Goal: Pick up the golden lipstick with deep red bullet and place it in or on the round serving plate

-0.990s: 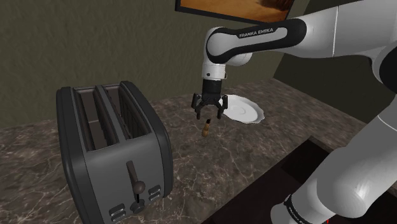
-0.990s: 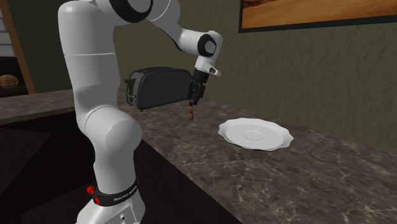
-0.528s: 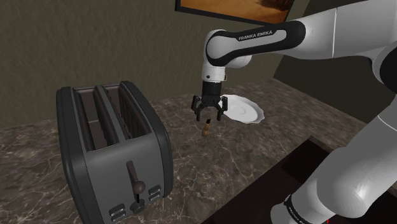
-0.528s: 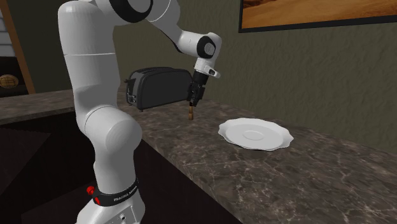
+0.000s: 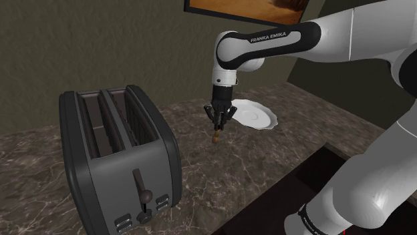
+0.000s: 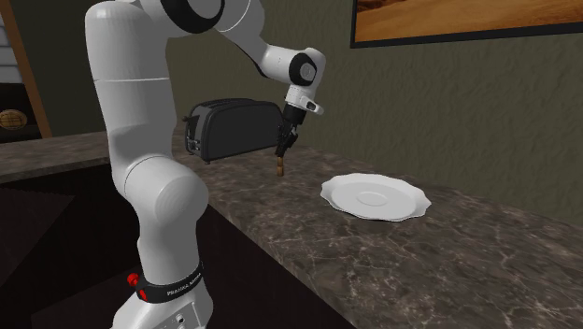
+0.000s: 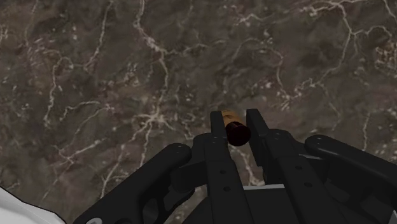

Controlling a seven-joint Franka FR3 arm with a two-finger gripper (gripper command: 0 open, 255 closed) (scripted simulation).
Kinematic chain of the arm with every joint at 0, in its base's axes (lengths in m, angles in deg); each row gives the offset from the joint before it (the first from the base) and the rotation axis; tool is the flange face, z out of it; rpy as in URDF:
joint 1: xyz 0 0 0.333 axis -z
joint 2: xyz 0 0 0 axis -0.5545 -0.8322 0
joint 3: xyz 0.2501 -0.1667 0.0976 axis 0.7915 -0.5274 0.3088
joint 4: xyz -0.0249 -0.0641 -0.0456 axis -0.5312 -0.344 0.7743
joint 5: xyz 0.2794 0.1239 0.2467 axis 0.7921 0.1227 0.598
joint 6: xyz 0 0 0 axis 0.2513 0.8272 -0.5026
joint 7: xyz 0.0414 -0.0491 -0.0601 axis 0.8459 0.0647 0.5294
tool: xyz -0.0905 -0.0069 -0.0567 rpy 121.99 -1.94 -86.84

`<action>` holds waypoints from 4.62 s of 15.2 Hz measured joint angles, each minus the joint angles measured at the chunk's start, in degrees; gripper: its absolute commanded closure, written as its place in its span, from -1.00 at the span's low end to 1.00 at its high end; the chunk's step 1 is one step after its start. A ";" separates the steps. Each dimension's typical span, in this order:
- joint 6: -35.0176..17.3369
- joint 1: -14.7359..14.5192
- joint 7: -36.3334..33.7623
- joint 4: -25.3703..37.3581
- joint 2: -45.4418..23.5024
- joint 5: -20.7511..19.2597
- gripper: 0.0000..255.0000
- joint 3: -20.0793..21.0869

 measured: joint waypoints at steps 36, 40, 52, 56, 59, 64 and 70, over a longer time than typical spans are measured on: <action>20.06 8.79 14.02 20.05 -2.52 -6.22 1.00 -9.43; 22.71 11.29 18.69 26.57 -6.85 -7.53 1.00 -11.73; 25.89 17.47 29.33 38.63 -16.44 -9.53 1.00 -16.12; 22.70 17.35 29.38 35.02 -16.03 -9.60 1.00 -16.08; 20.16 17.28 29.44 32.10 -15.65 -9.66 1.00 -16.07; 16.51 17.19 29.48 28.68 -15.86 -9.62 1.00 -16.02; 12.89 17.15 29.62 25.38 -16.20 -9.57 1.00 -15.99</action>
